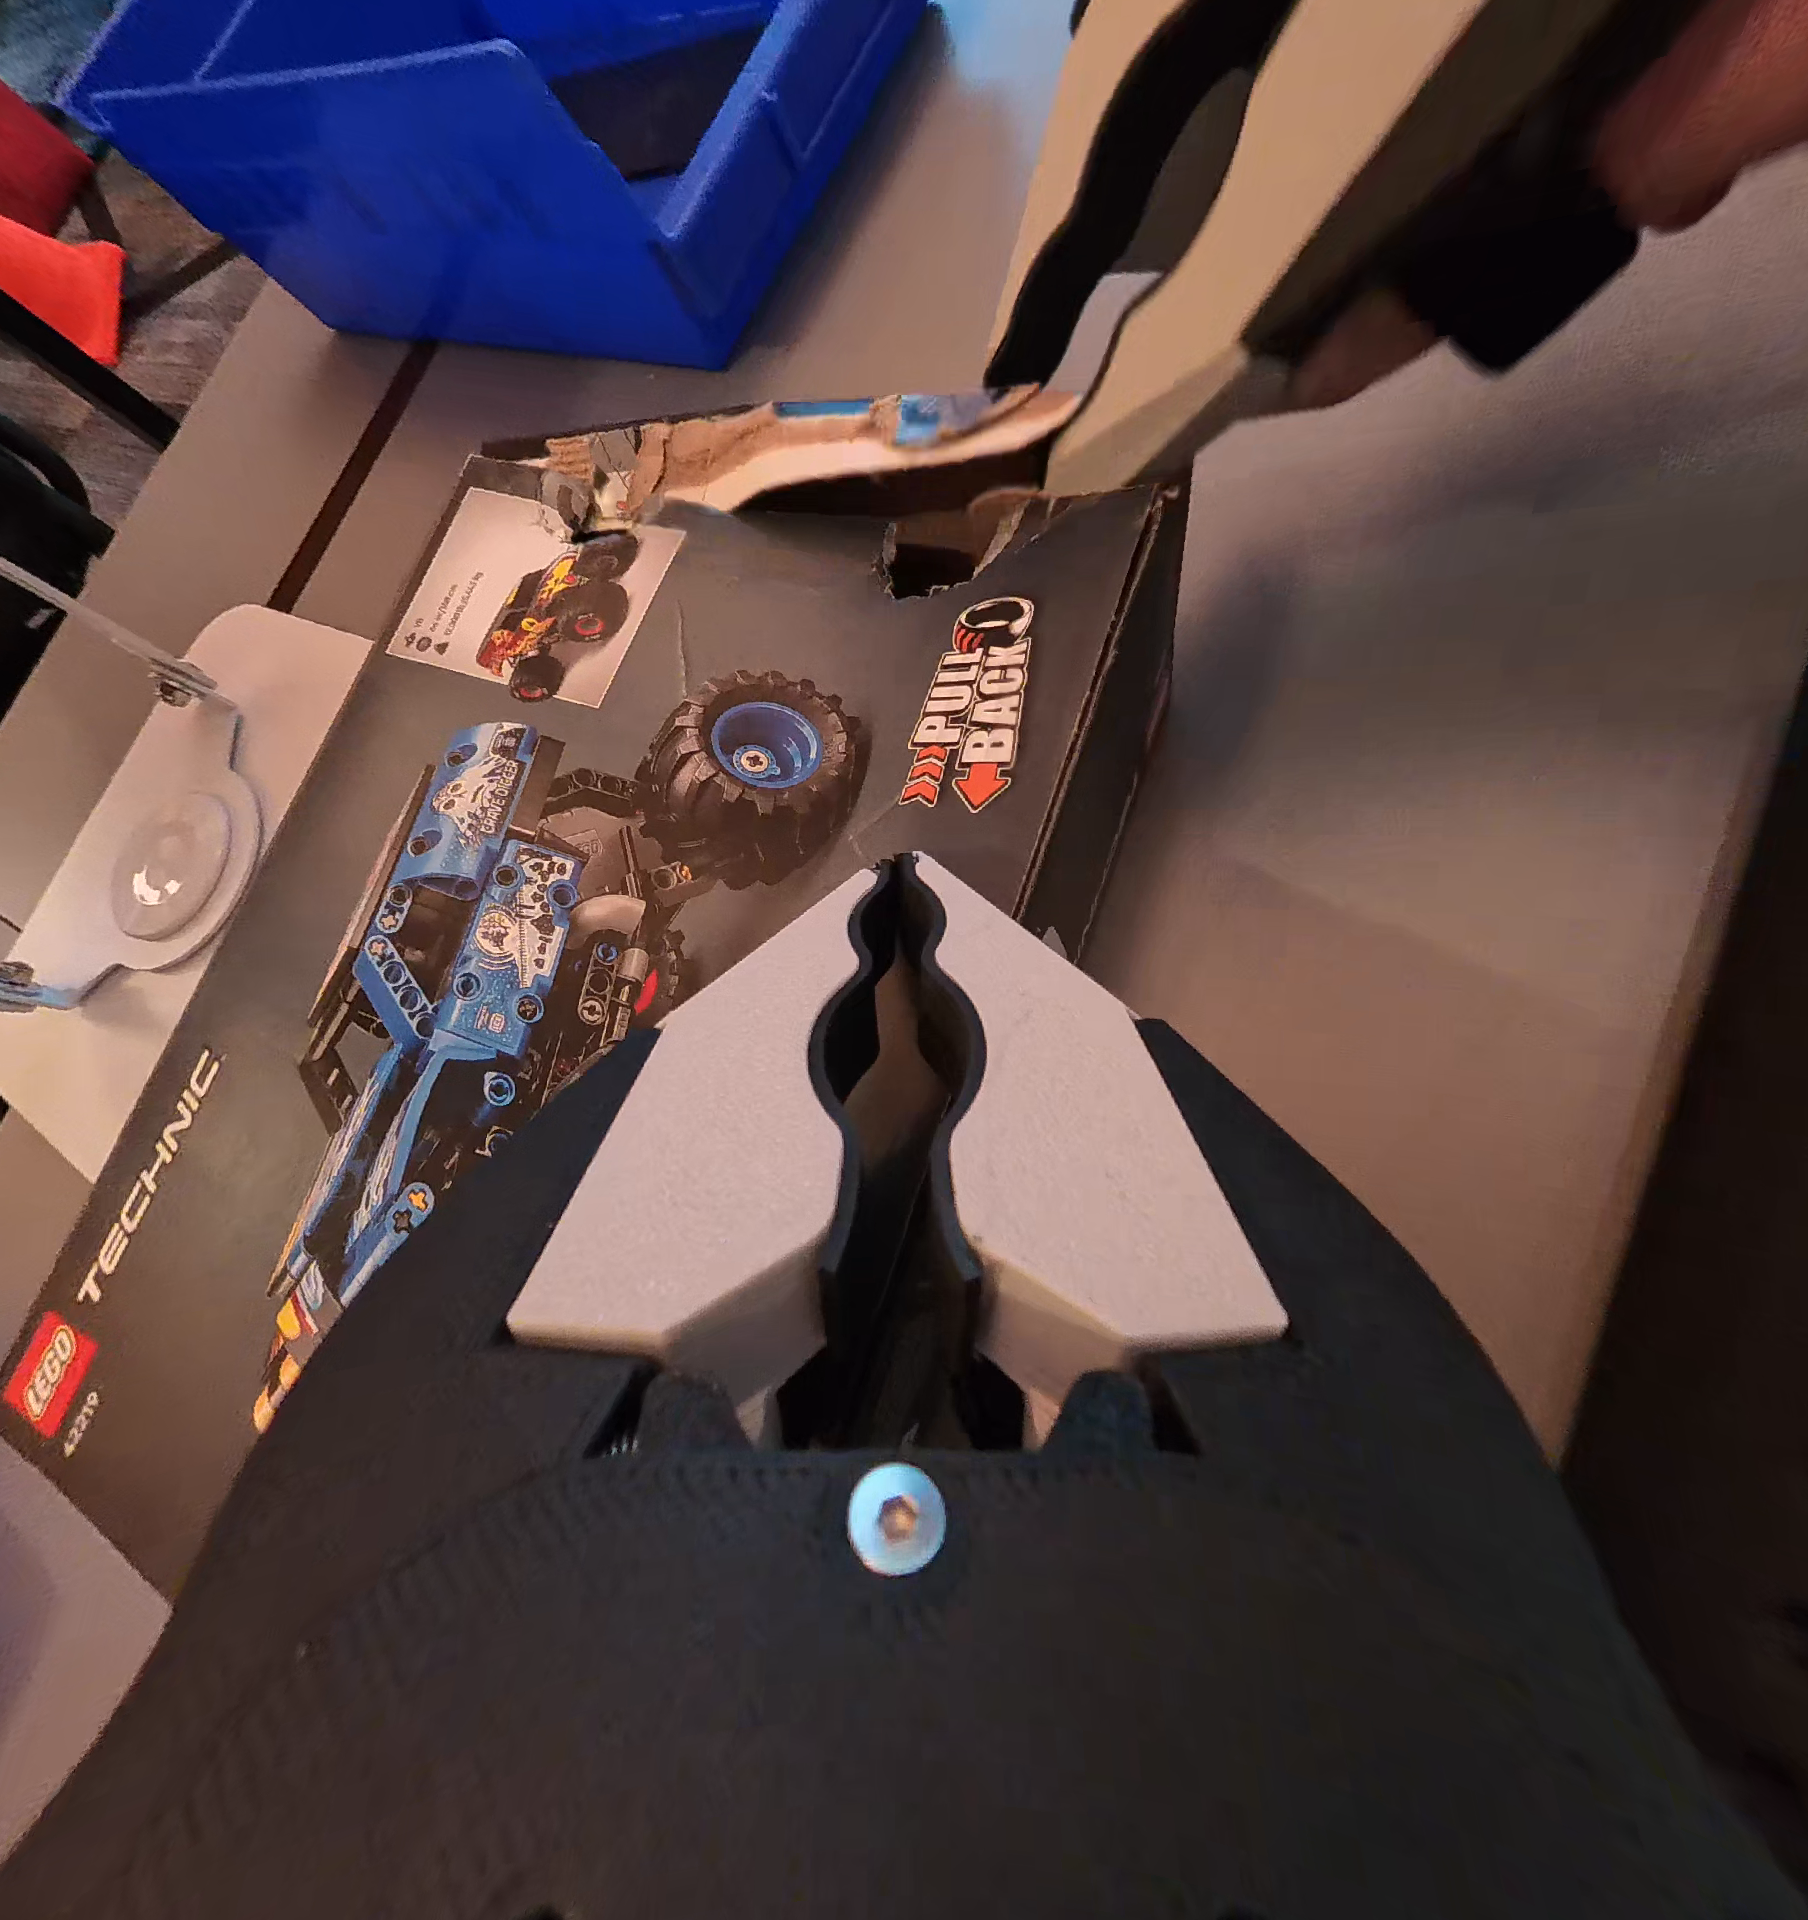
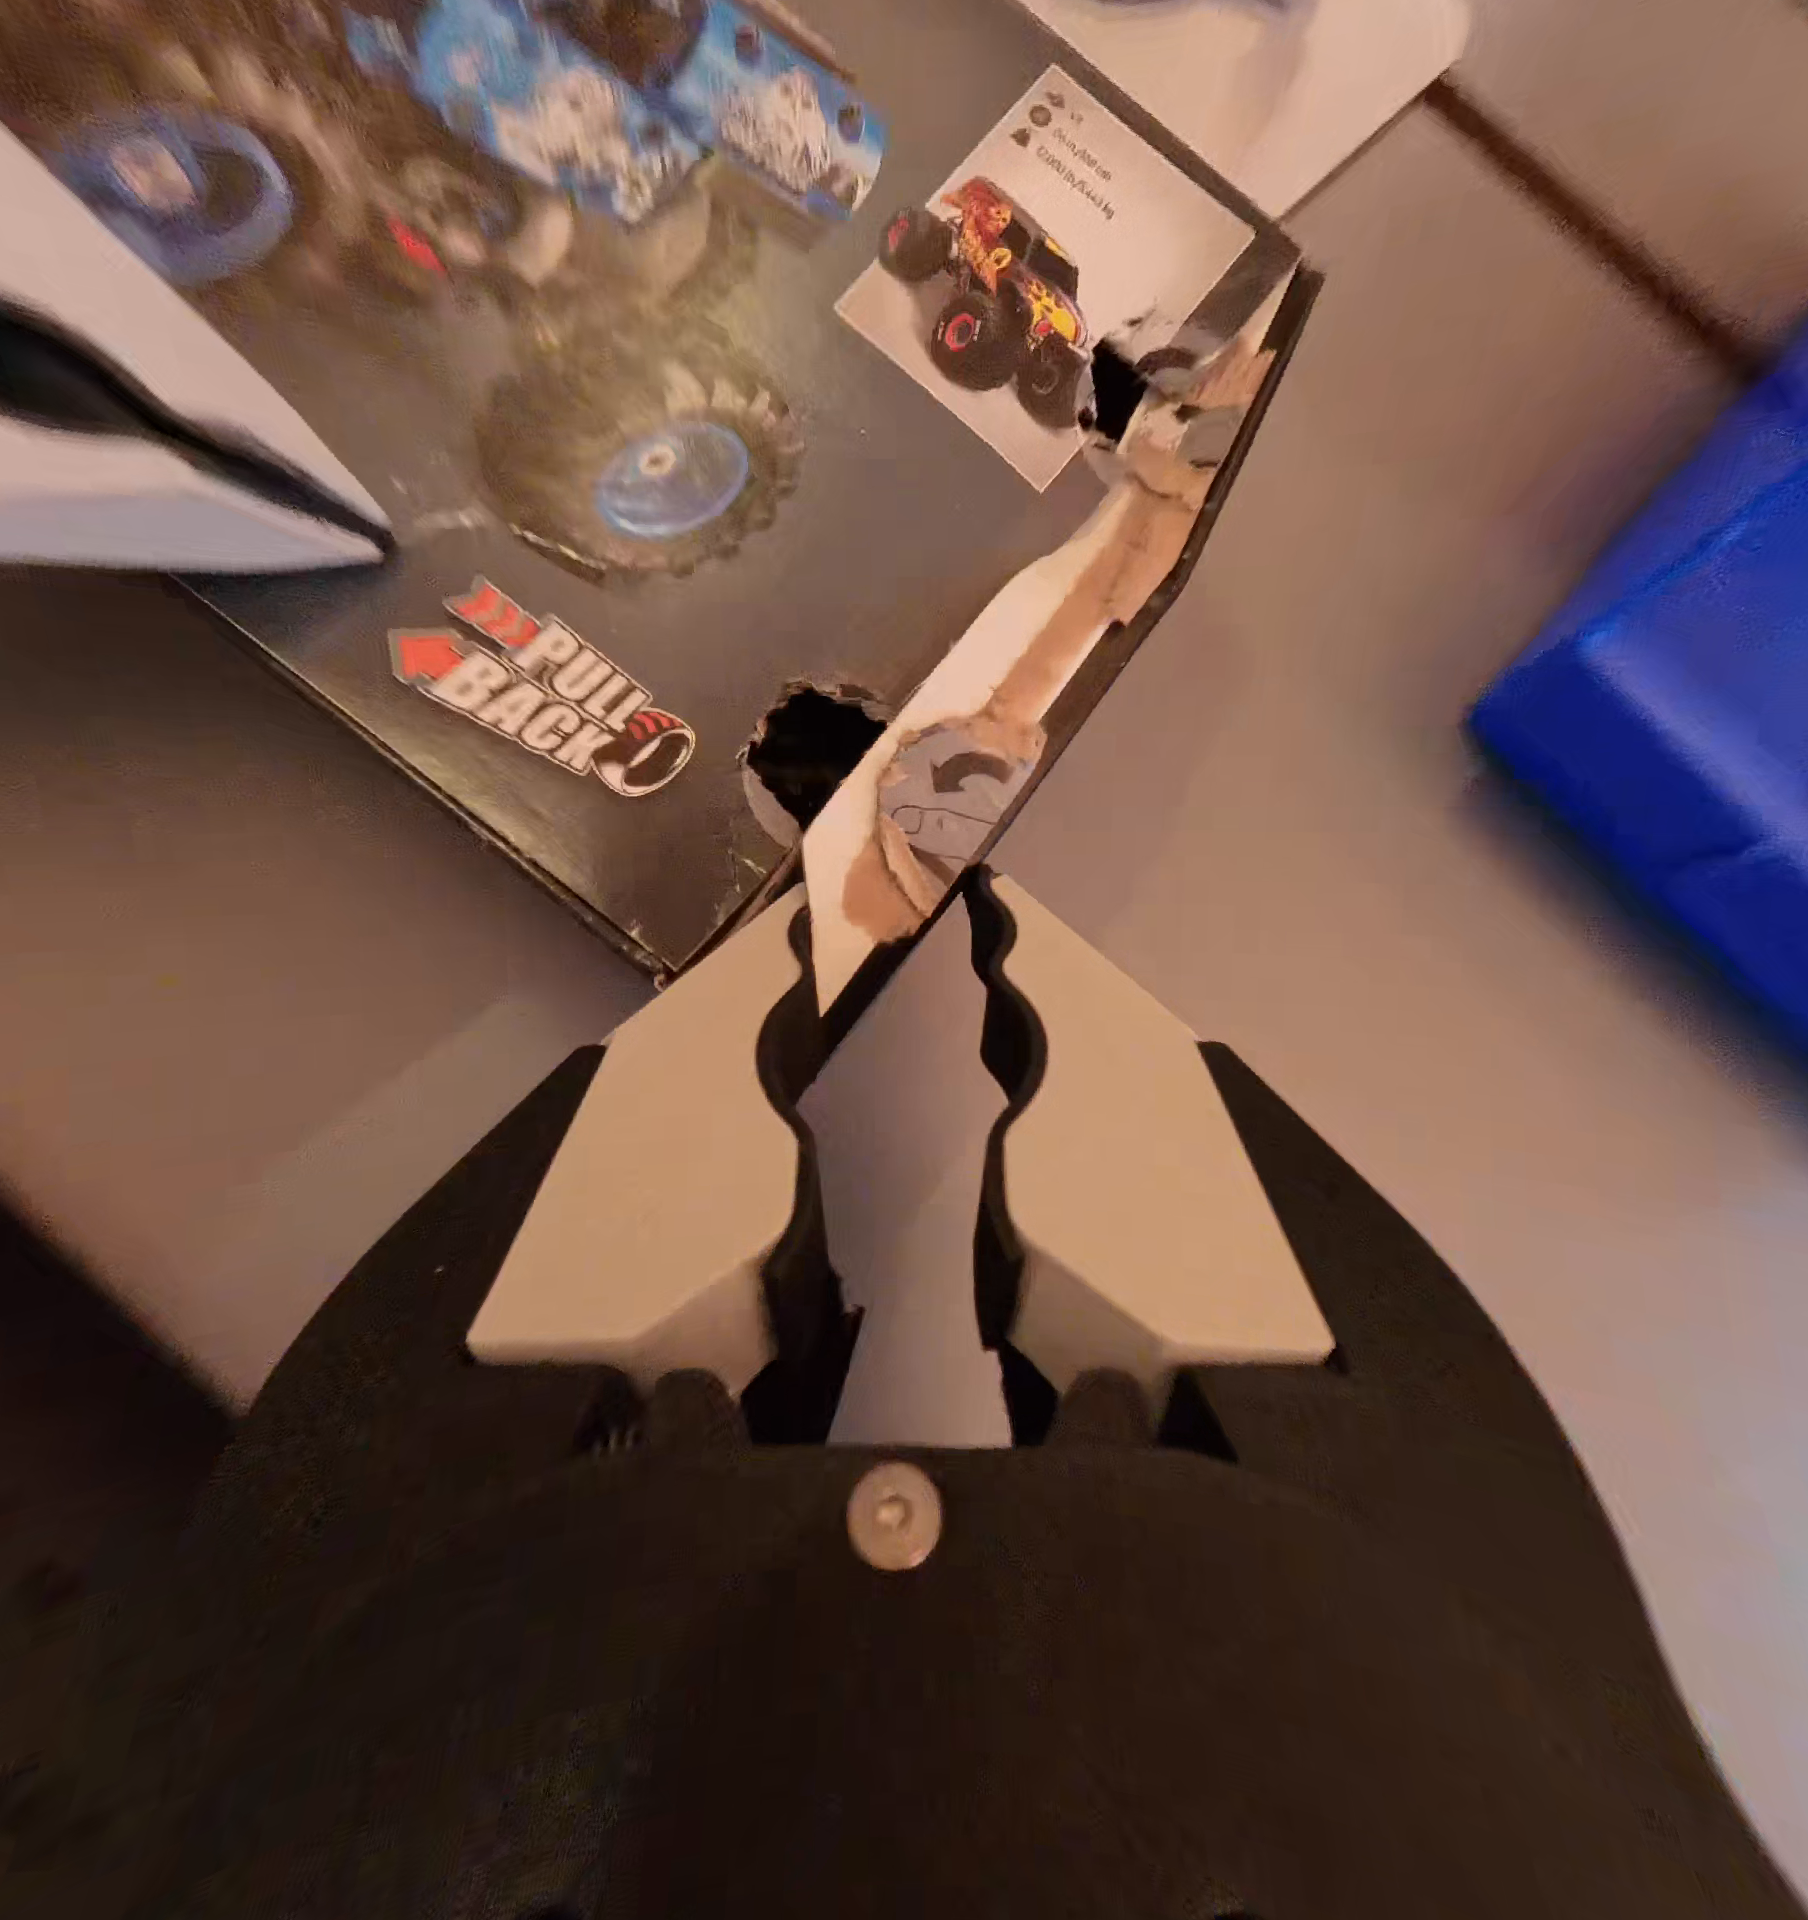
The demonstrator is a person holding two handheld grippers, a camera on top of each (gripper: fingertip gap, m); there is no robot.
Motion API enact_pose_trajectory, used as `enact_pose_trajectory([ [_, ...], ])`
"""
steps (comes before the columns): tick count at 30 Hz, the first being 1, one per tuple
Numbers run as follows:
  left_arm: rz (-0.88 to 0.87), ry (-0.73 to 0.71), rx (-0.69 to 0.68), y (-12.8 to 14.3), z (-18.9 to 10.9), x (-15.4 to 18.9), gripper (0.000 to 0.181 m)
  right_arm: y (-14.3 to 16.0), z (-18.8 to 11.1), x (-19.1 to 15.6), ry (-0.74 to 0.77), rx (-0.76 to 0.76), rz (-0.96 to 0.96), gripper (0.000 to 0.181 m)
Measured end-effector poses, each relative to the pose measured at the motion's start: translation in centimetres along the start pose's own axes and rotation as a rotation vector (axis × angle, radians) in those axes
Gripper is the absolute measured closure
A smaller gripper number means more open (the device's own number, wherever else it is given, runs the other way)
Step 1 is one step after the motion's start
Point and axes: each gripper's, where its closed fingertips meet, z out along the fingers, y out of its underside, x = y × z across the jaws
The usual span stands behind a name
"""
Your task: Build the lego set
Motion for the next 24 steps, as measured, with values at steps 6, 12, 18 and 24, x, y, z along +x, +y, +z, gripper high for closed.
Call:
enact_pose_trajectory([
  [6,-0.009,0.006,0.007,-0.1,-0.2,0.2,0.181,2.2,-0.3,1.9,-0.148,0.045,0.284,0.159],
  [12,0.013,0.022,0.030,-0.1,-0.3,0.1,0.181,2.2,-0.5,1.2,-0.156,0.047,0.277,0.160],
  [18,-0.019,0.165,0.030,1.0,-1.5,0.0,0.181,2.5,-4.3,-4.1,-0.317,-0.097,0.094,0.143],
  [24,0.011,0.339,0.006,2.8,-4.5,1.5,0.181,-3.3,-5.4,-3.4,-0.308,0.100,0.140,0.135],
])
